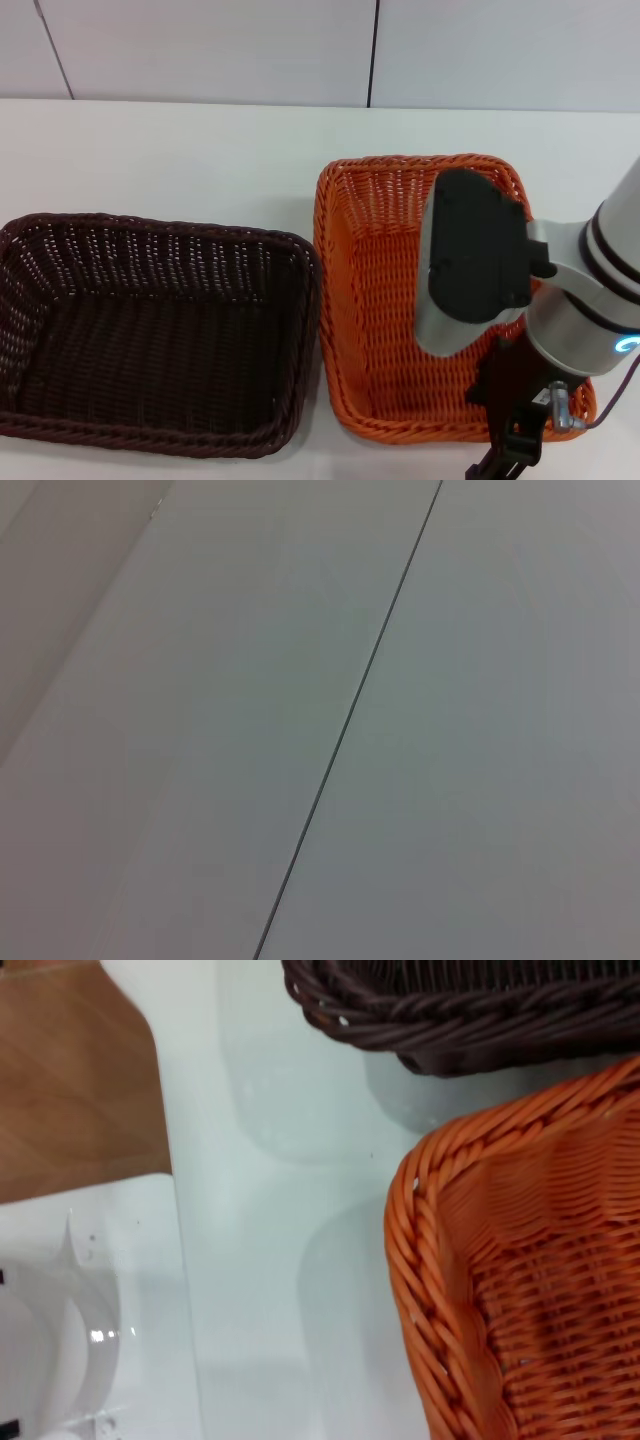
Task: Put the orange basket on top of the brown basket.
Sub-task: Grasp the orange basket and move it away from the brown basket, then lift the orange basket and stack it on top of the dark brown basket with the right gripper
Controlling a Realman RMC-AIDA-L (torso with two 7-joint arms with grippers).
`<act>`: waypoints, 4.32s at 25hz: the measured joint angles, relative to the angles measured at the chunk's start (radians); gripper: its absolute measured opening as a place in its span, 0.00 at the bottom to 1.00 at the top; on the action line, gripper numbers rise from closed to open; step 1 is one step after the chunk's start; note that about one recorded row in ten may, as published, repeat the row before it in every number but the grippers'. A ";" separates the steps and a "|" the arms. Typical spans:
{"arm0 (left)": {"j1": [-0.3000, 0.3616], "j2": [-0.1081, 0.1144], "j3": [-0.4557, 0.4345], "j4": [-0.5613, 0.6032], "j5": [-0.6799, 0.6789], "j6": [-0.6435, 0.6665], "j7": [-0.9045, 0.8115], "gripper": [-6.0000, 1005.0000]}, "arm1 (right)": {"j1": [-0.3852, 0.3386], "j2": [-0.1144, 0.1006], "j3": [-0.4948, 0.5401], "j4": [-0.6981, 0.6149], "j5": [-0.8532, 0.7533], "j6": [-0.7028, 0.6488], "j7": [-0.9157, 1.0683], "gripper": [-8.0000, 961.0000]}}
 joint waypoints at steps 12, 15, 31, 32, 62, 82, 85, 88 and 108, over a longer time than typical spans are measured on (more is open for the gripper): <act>0.008 0.002 0.000 0.000 -0.021 -0.023 -0.002 0.78 | 0.018 0.012 -0.029 -0.040 -0.018 -0.062 -0.007 0.75; 0.012 0.003 0.000 -0.005 -0.032 -0.031 -0.003 0.78 | 0.020 0.012 -0.036 -0.043 -0.018 -0.066 -0.006 0.62; 0.023 0.005 0.000 -0.001 -0.054 -0.066 -0.003 0.78 | 0.002 0.014 -0.048 -0.037 -0.017 -0.097 0.019 0.22; 0.024 0.004 0.000 -0.001 -0.055 -0.071 -0.003 0.78 | -0.002 0.014 -0.048 -0.038 -0.017 -0.100 0.020 0.22; 0.026 0.004 0.000 0.003 -0.069 -0.089 -0.005 0.78 | 0.050 0.010 -0.101 0.091 -0.361 -0.083 -0.021 0.15; 0.024 0.008 0.000 0.024 -0.069 -0.083 -0.005 0.78 | 0.162 0.005 -0.162 0.229 -0.421 -0.169 -0.159 0.14; 0.024 0.008 0.000 0.024 -0.069 -0.082 -0.005 0.78 | 0.173 0.005 -0.167 0.271 -0.422 -0.199 -0.225 0.15; 0.024 0.008 0.000 0.025 -0.070 -0.082 -0.006 0.78 | 0.170 0.007 -0.181 0.301 -0.421 -0.227 -0.267 0.15; 0.043 0.009 -0.002 0.066 -0.102 -0.084 -0.014 0.78 | 0.108 0.010 -0.301 0.377 -0.123 -0.418 -0.380 0.15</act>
